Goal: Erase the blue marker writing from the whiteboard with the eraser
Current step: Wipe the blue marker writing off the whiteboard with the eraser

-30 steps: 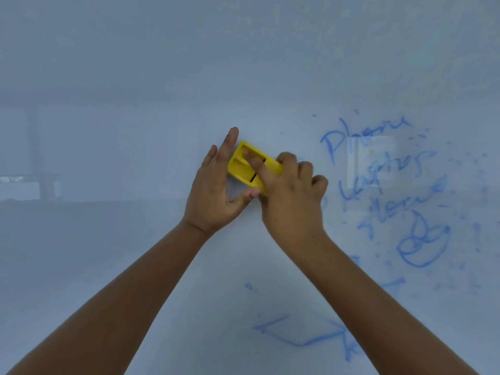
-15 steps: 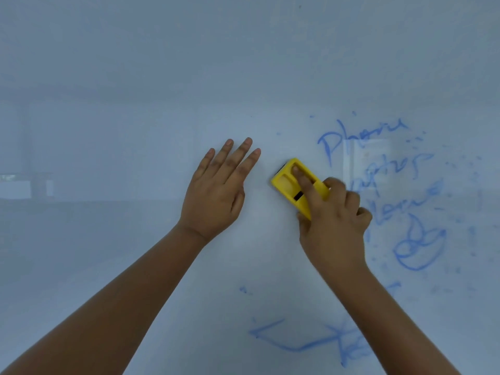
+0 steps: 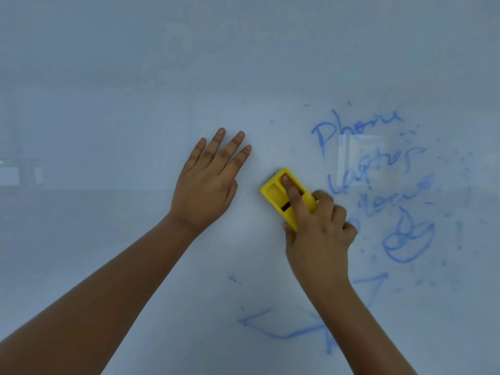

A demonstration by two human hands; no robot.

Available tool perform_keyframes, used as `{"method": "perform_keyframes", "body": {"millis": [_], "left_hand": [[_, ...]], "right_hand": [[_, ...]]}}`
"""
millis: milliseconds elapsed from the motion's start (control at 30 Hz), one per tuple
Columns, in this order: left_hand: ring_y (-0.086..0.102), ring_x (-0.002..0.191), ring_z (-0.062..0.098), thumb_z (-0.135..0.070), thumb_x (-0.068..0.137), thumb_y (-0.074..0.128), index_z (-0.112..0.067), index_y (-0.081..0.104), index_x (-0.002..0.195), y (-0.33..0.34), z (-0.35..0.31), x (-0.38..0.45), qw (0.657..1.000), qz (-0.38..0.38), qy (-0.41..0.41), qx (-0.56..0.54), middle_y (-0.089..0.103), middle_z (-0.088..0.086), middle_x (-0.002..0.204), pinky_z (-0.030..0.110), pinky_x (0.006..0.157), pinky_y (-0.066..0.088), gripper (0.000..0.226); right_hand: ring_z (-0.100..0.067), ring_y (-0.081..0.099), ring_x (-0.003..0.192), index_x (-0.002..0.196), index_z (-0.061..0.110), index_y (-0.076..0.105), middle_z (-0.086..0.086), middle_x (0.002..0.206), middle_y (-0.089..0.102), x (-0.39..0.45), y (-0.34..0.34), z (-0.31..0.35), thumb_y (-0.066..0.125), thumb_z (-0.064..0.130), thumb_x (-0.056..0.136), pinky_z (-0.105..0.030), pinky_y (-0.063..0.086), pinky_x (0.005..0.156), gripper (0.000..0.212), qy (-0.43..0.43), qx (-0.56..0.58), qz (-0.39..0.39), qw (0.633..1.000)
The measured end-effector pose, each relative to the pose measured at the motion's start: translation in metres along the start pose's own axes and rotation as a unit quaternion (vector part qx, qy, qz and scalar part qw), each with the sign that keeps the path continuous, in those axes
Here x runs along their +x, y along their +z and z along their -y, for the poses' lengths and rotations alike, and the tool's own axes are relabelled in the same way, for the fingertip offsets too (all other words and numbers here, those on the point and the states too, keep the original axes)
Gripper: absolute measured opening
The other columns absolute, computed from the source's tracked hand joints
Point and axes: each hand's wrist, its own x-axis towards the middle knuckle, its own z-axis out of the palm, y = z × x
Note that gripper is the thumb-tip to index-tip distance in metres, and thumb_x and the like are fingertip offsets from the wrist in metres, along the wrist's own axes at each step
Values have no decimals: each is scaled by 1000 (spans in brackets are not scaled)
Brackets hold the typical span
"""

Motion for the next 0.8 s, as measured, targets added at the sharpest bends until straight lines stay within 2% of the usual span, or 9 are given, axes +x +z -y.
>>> {"method": "perform_keyframes", "body": {"millis": [100, 200, 267, 333, 400, 467, 567, 700, 800], "left_hand": [[36, 135, 33, -5, 87, 36, -9, 49, 136, 0, -1, -1, 1000, 2, -3, 6, 44, 11, 144, 46, 111, 25, 51], [36, 135, 33, -6, 87, 35, -9, 48, 136, 1, -1, -1, 1000, -2, -6, 11, 44, 11, 144, 46, 111, 25, 51], [36, 135, 34, -5, 87, 35, -9, 48, 136, 1, -2, 0, 1000, -2, -7, 11, 44, 11, 144, 47, 111, 25, 51], [37, 134, 34, -5, 87, 35, -8, 49, 136, -1, -2, 0, 1000, -2, -6, 13, 45, 12, 143, 47, 110, 26, 51], [38, 134, 34, -4, 86, 36, -8, 49, 136, -2, -3, 0, 1000, -6, -3, 15, 45, 12, 143, 47, 110, 27, 51], [37, 134, 34, -4, 85, 38, -8, 49, 136, -1, -5, -3, 1000, -11, -11, 13, 45, 12, 144, 48, 110, 28, 52], [38, 134, 34, -4, 85, 39, -7, 48, 136, 0, -10, -8, 999, -19, -31, 15, 44, 12, 144, 50, 109, 30, 52], [39, 133, 34, -4, 84, 39, -7, 49, 136, -1, -11, -10, 999, -20, -32, 13, 46, 12, 143, 49, 109, 30, 53], [39, 133, 34, -3, 84, 39, -7, 50, 135, -1, -11, -10, 999, -22, -34, 8, 46, 12, 143, 50, 109, 30, 53]], "right_hand": [[-38, 52, 81, 133, 35, 44, -18, 109, 57, -17, -1, -18, 81, 19, 64, -47, 44, 65, 80, 1, 4, 22, 1000], [-36, 44, 95, 141, 42, 24, -16, 123, 45, 10, -4, -36, 72, 25, 76, -49, 40, 73, 83, 71, 2, 16, 997], [-35, 40, 101, 142, 45, 16, -14, 128, 39, 21, -2, -31, 67, 27, 80, -49, 38, 77, 83, 84, 4, -4, 996], [-35, 43, 97, 141, 42, 24, -15, 125, 43, 15, -2, -9, 70, 24, 76, -48, 39, 76, 82, 56, 4, -6, 998], [-35, 52, 85, 134, 37, 42, -16, 113, 56, -10, 3, 9, 79, 17, 65, -45, 43, 68, 80, 9, 9, 11, 1000], [-34, 57, 77, 127, 38, 51, -13, 104, 62, -39, 9, 12, 85, 14, 57, -44, 46, 63, 82, -23, 3, 36, 999], [-34, 57, 77, 124, 39, 54, -12, 102, 62, -54, 11, -6, 88, 14, 51, -45, 47, 62, 84, -11, 19, 56, 998], [-37, 54, 80, 128, 35, 51, -15, 105, 58, -40, 9, -1, 87, 18, 55, -48, 46, 64, 83, 36, 36, 38, 998], [-32, 56, 75, 125, 39, 52, -12, 101, 61, -50, 17, 26, 88, 21, 50, -43, 46, 61, 85, -15, 27, 41, 999]]}}
